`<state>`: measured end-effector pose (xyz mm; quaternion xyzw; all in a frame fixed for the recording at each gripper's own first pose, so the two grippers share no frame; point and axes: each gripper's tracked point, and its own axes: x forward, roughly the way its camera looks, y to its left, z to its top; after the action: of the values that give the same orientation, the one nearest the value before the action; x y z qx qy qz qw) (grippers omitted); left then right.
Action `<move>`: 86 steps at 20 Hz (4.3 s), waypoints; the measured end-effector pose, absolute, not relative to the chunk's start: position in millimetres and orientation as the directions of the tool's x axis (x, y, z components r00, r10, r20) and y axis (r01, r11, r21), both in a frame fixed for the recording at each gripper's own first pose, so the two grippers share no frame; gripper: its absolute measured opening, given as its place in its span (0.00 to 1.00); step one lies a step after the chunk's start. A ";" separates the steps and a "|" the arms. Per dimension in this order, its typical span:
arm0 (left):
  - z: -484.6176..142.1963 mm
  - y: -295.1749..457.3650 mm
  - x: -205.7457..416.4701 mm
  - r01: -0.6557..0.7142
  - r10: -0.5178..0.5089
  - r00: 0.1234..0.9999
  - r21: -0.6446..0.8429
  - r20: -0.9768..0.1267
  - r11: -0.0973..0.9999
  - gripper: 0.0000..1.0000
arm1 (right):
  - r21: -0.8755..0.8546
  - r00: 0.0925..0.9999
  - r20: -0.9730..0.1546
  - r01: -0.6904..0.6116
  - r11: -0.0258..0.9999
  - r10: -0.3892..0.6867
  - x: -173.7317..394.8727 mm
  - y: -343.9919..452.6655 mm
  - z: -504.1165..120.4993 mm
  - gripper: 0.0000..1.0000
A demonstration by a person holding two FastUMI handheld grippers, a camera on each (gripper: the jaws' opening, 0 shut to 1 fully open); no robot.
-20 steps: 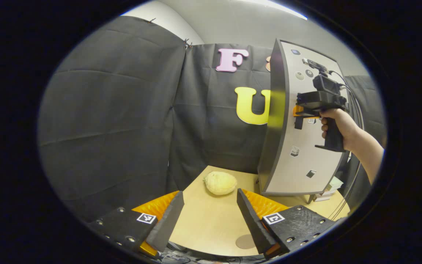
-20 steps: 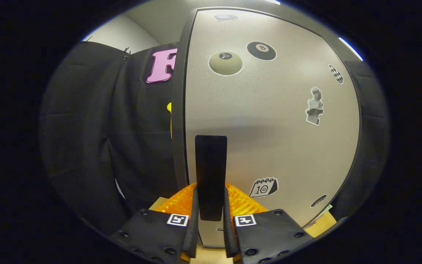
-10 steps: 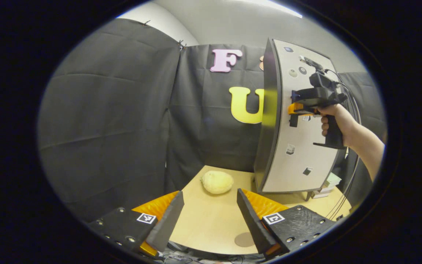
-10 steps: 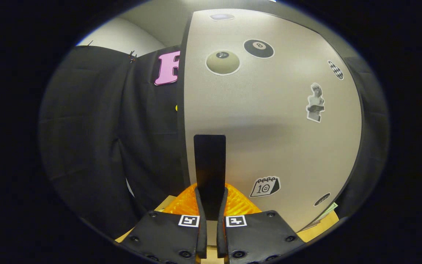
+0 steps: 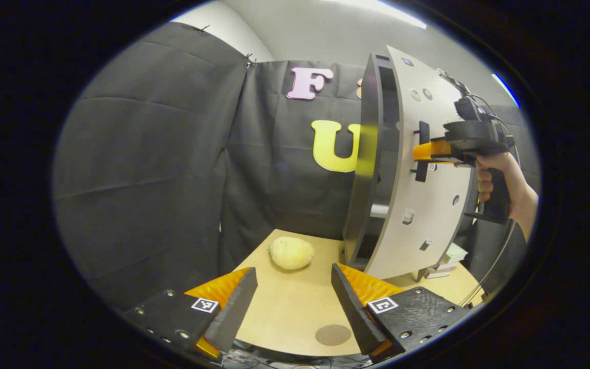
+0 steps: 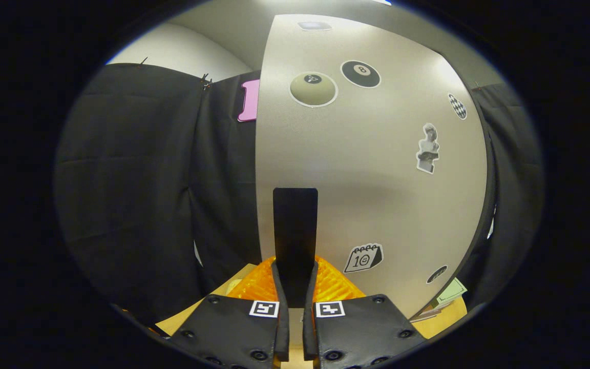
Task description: Open the cabinet door with the right hand, grasp the bottle in the cabinet with the left hand and place it on the coaster, then close the cabinet door with the right hand.
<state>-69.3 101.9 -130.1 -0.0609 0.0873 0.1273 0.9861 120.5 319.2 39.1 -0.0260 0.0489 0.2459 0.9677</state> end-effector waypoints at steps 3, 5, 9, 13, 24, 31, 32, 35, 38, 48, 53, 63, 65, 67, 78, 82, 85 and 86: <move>-127.8 96.2 -70.9 -0.263 0.251 0.952 -0.052 -0.174 0.963 0.87 | -0.029 0.867 -0.063 -0.496 0.868 0.494 113.0 311.2 40.1 0.12; -121.9 87.3 -76.3 -0.269 0.260 0.952 -0.039 -0.164 0.962 0.87 | -0.040 0.861 -0.053 -0.508 0.861 0.506 105.9 305.2 39.7 0.12; -115.2 55.7 -78.7 -0.255 0.244 0.954 -0.045 -0.172 0.966 0.87 | -0.043 0.836 -0.057 -0.548 0.836 0.545 87.6 291.1 39.6 0.12; -95.7 16.4 -89.7 -0.253 0.251 0.955 0.007 -0.156 0.967 0.87 | -0.039 0.821 -0.052 -0.570 0.821 0.568 71.9 271.0 38.7 0.12; -87.4 -91.6 -133.8 -0.225 0.225 0.958 0.022 -0.178 0.974 0.89 | -0.025 0.824 -0.066 -0.565 0.825 0.562 40.5 175.5 37.0 0.08; -85.8 -142.1 -135.6 -0.198 0.198 0.964 0.016 -0.176 0.980 0.87 | -0.034 0.852 -0.066 -0.523 0.852 0.520 42.1 122.4 37.3 0.11; -86.6 -149.4 -136.3 -0.193 0.194 0.965 0.023 -0.178 0.981 0.87 | -0.031 0.858 -0.066 -0.512 0.858 0.509 43.1 116.2 36.6 0.07; -86.6 -164.8 -134.8 -0.182 0.188 0.964 0.047 -0.188 0.982 0.87 | -0.029 0.867 -0.060 -0.497 0.867 0.495 44.4 97.2 38.9 0.10; -92.9 -183.7 -129.4 -0.167 0.175 0.965 0.060 -0.194 0.984 0.87 | -0.014 0.886 -0.041 -0.462 0.887 0.461 50.3 73.7 38.5 0.10; -108.2 -225.4 -58.2 0.008 -0.004 0.975 0.019 -0.224 1.000 0.91 | -0.039 0.928 -0.007 -0.374 0.927 0.374 52.6 46.0 35.3 0.09; -96.3 -196.3 -12.6 0.075 -0.075 0.975 -0.006 -0.210 0.997 0.92 | 0.026 0.954 0.013 -0.301 0.953 0.301 35.6 38.4 33.9 0.09; -66.0 -155.3 108.8 0.260 -0.253 0.956 0.034 -0.146 0.965 0.92 | 0.103 0.999 -0.016 -0.036 0.994 0.038 -25.4 41.5 23.3 1.00; -57.5 -153.9 138.6 0.291 -0.282 0.951 0.062 -0.129 0.955 0.90 | 0.114 0.999 -0.041 -0.012 0.993 0.017 -40.6 53.2 15.3 0.98; -51.7 -155.7 169.9 0.314 -0.304 0.946 0.083 -0.114 0.946 0.92 | 0.105 0.998 -0.058 0.022 0.994 -0.016 -53.7 65.4 8.9 0.98; -23.4 -174.9 291.9 0.378 -0.373 0.925 0.072 -0.069 0.923 0.87 | 0.128 0.989 -0.045 -0.132 0.983 0.139 -11.0 189.7 -15.3 0.98; -23.3 -186.4 331.1 0.384 -0.380 0.922 0.053 -0.076 0.922 0.92 | 0.093 0.977 -0.053 -0.203 0.975 0.208 13.3 217.8 -28.4 0.98; -26.1 -199.6 357.3 0.397 -0.391 0.916 0.077 -0.086 0.914 0.89 | 0.090 0.961 -0.056 -0.266 0.960 0.272 31.0 237.4 -33.9 0.98; -29.5 -203.2 365.6 0.395 -0.389 0.917 0.070 -0.093 0.916 0.88 | 0.086 0.953 -0.055 -0.292 0.953 0.297 37.9 244.5 -36.5 0.98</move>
<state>365.6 -203.2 -29.5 0.0439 0.0386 -0.2004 0.9780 37.9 244.5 -36.5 0.0387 0.0335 0.1490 0.9875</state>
